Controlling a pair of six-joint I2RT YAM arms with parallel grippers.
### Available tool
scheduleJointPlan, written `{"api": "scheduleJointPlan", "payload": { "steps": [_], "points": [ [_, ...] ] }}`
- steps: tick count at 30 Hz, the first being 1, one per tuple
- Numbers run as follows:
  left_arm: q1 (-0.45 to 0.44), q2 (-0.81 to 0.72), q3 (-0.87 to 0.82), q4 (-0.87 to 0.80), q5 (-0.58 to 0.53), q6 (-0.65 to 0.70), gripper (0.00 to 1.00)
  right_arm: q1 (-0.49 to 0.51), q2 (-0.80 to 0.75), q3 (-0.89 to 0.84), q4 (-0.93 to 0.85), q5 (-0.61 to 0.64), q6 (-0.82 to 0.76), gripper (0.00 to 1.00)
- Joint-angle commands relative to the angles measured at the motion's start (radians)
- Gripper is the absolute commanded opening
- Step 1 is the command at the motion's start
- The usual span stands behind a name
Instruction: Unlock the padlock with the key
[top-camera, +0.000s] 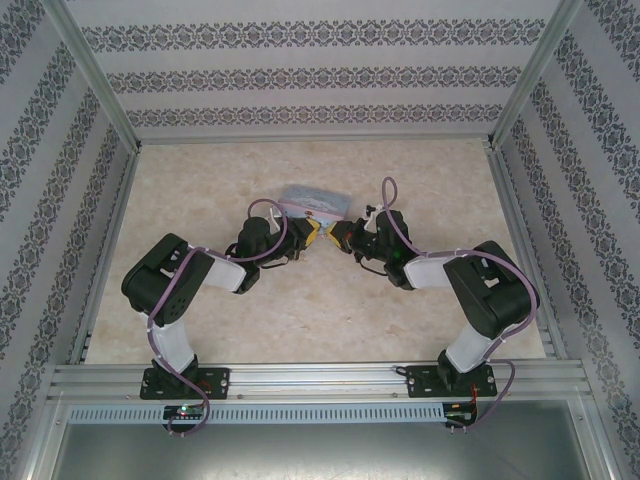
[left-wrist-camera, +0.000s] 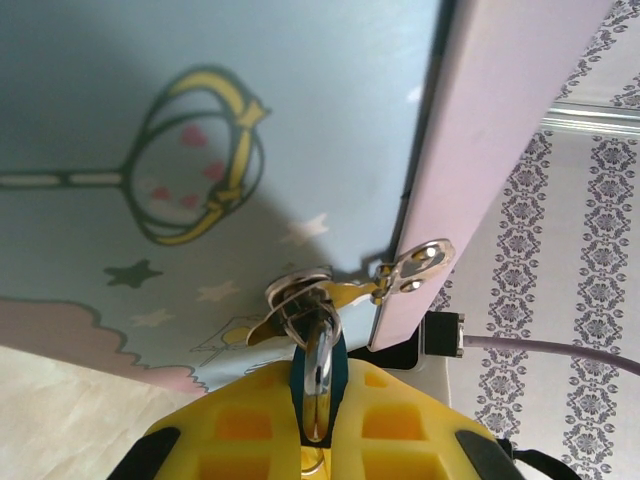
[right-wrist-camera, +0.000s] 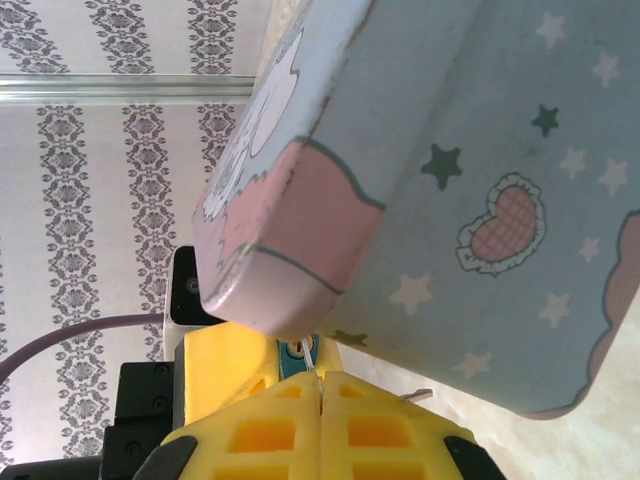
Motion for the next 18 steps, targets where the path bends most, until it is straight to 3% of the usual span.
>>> {"api": "scheduleJointPlan", "payload": {
  "steps": [1, 8, 18],
  "points": [
    [-0.036, -0.038, 0.001, 0.056, 0.12, 0.031, 0.0, 0.008, -0.016, 0.062, -0.01, -0.02, -0.041, 0.0],
    [-0.037, -0.047, 0.002, 0.019, 0.13, 0.064, 0.0, 0.006, -0.05, 0.083, -0.189, -0.001, -0.197, 0.0],
    [-0.036, -0.07, 0.008, -0.02, 0.113, 0.087, 0.0, 0.02, 0.018, 0.061, -0.023, -0.03, -0.005, 0.0]
  ]
}}
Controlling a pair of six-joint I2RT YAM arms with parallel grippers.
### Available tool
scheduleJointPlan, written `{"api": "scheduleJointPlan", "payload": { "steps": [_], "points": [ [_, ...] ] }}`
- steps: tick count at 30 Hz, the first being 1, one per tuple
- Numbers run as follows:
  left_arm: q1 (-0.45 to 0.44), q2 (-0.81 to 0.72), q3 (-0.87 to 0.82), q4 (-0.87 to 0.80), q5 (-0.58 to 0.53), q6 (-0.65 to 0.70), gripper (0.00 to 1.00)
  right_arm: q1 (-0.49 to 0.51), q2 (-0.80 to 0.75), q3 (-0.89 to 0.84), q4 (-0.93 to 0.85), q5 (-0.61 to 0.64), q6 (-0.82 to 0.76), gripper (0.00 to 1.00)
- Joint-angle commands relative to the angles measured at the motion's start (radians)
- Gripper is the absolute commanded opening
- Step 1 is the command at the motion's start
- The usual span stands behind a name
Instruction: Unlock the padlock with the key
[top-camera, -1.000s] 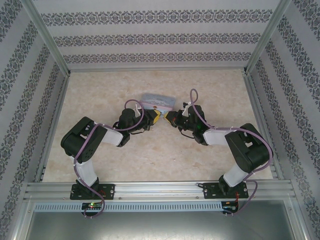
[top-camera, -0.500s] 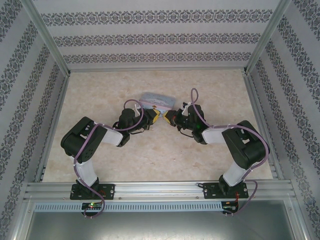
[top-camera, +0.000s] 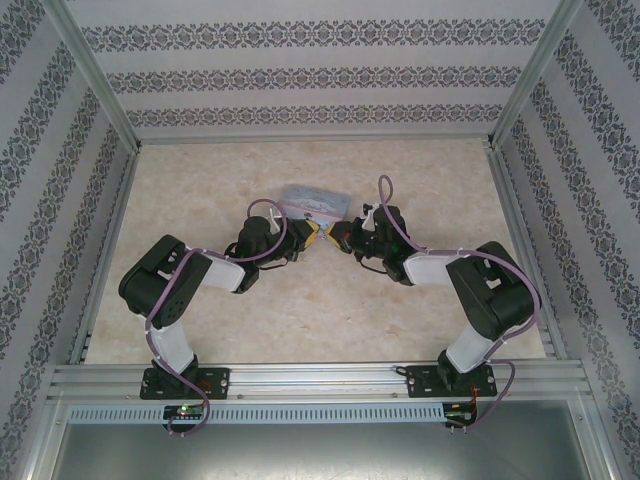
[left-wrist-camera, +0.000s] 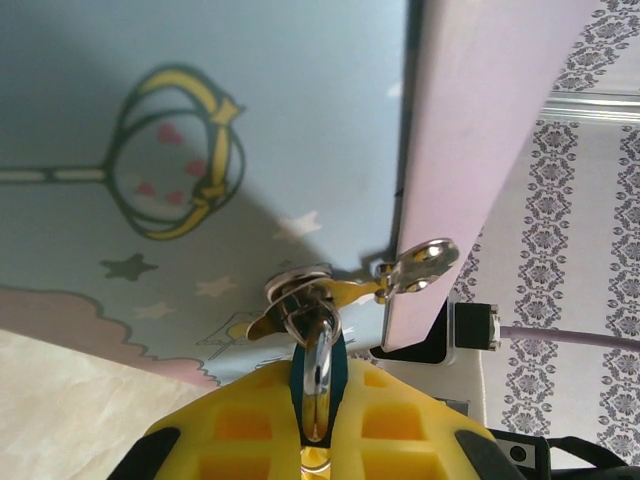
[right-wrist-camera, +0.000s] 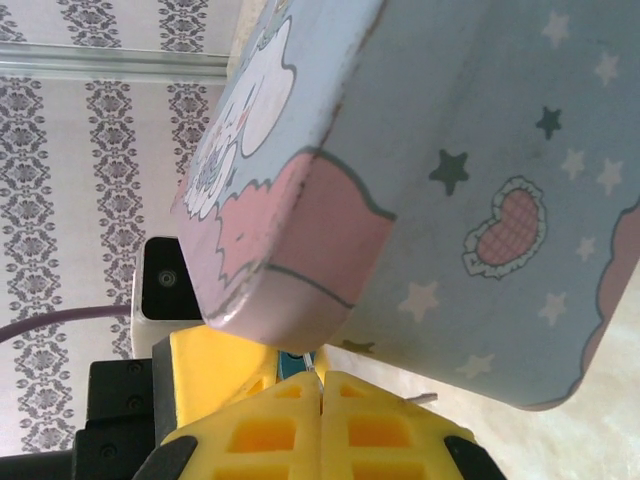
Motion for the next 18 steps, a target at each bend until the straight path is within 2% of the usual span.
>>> {"api": "scheduleJointPlan", "payload": {
  "steps": [1, 8, 18],
  "points": [
    [-0.037, -0.049, 0.011, 0.045, 0.117, 0.031, 0.0, 0.024, 0.029, 0.012, 0.117, -0.004, 0.086, 0.0],
    [-0.036, -0.05, 0.013, 0.029, 0.12, 0.036, 0.0, 0.026, 0.111, -0.015, 0.34, 0.006, 0.307, 0.0],
    [-0.036, -0.046, 0.014, 0.029, 0.126, 0.039, 0.0, 0.001, 0.137, -0.011, 0.321, -0.01, 0.273, 0.0]
  ]
}}
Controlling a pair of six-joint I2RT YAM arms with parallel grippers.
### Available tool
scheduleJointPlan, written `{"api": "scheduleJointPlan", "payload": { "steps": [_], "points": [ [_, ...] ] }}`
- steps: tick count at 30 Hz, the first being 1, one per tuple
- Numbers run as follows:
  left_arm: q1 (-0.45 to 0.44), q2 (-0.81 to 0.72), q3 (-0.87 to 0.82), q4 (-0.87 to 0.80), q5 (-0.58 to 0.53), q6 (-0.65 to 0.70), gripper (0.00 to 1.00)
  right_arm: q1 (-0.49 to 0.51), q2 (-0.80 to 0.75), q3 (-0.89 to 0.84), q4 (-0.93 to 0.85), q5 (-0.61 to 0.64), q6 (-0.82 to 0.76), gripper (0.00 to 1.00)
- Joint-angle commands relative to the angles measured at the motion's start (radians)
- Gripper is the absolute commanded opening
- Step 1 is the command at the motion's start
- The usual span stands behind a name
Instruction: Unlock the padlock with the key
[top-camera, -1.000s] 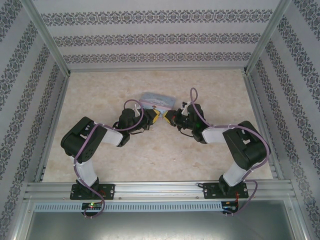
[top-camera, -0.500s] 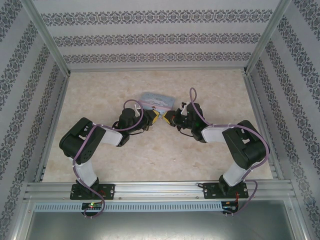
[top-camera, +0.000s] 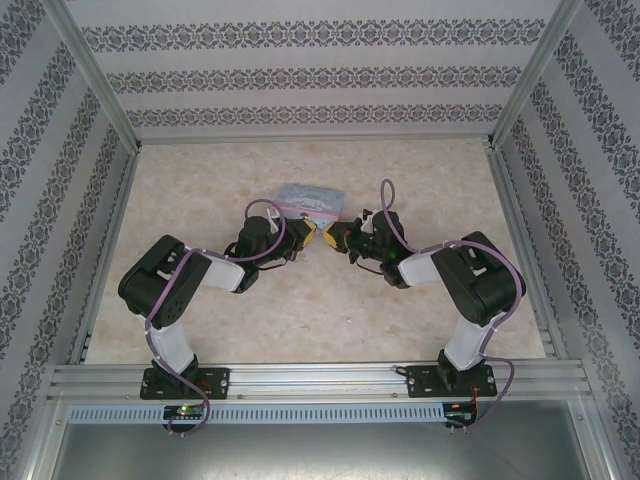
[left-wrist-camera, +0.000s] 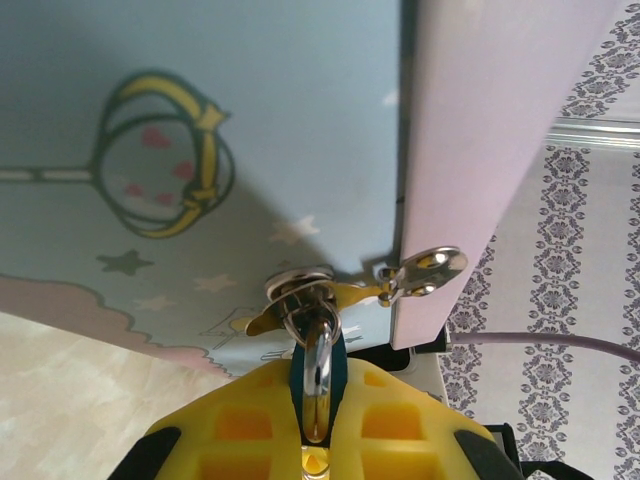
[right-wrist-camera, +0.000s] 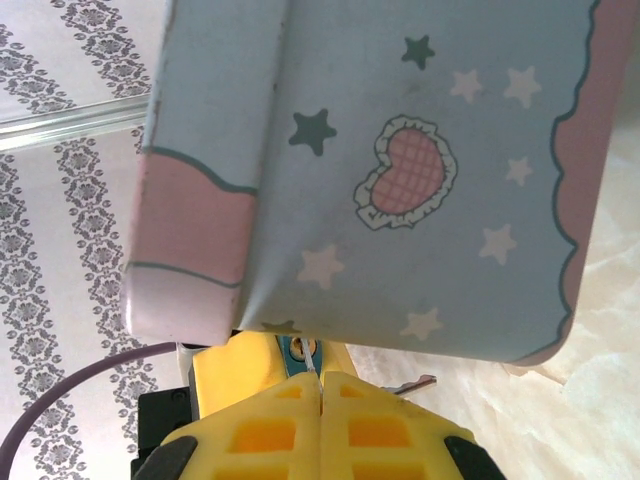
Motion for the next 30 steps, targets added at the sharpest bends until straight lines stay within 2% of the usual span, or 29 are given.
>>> {"api": "scheduleJointPlan", "payload": {
  "steps": [1, 16, 30],
  "points": [
    [-0.041, -0.043, 0.015, 0.058, 0.171, 0.036, 0.0, -0.007, 0.034, 0.017, 0.097, -0.001, 0.008, 0.0],
    [-0.041, -0.056, 0.022, 0.022, 0.174, 0.034, 0.0, -0.064, 0.06, 0.03, 0.069, -0.077, -0.078, 0.0],
    [-0.043, -0.067, 0.039, -0.015, 0.113, -0.028, 0.0, -0.05, 0.057, 0.072, 0.042, -0.072, -0.07, 0.0]
  ]
}}
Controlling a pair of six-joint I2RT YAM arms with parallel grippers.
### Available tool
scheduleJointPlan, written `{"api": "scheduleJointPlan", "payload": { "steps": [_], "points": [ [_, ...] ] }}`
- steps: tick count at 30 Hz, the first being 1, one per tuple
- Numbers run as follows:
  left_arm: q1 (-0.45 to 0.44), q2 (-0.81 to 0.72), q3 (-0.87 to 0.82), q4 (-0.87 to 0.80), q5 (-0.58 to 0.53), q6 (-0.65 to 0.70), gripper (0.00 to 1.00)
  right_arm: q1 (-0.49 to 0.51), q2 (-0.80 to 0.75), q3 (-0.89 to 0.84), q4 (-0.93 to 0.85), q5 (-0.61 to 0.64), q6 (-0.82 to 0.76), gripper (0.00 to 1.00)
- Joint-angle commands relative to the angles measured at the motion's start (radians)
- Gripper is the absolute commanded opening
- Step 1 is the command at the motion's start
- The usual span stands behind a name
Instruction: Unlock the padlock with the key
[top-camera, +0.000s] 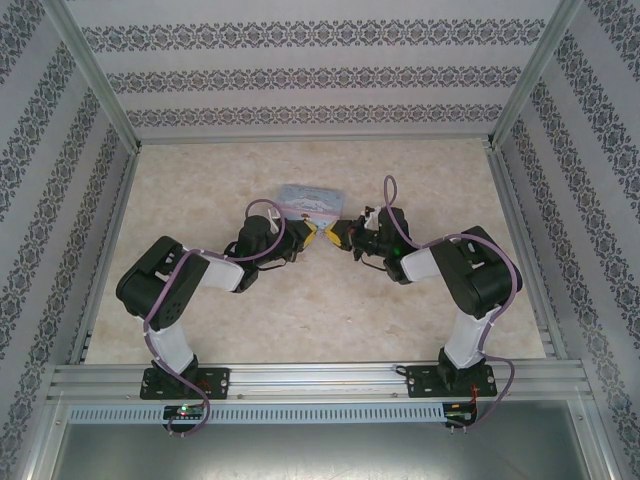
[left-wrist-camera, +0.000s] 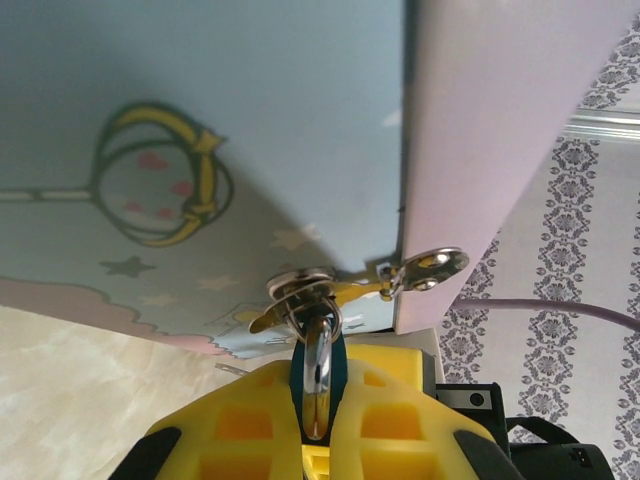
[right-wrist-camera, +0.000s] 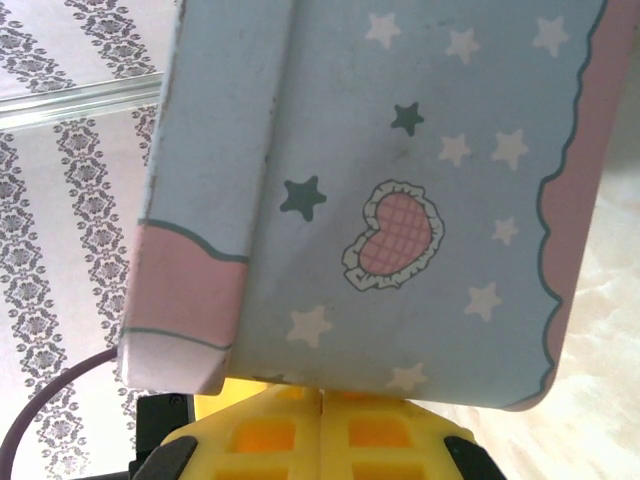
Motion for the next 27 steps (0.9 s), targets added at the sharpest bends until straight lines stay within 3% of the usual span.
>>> {"api": "scheduleJointPlan", "payload": {
  "steps": [1, 27],
  "points": [
    [-0.044, -0.049, 0.037, 0.024, 0.088, -0.023, 0.0, 0.013, 0.012, 0.055, 0.018, 0.03, -0.023, 0.0],
    [-0.062, -0.031, 0.048, 0.015, 0.004, -0.094, 0.0, 0.043, -0.015, 0.144, -0.126, 0.037, -0.132, 0.0]
  ]
}}
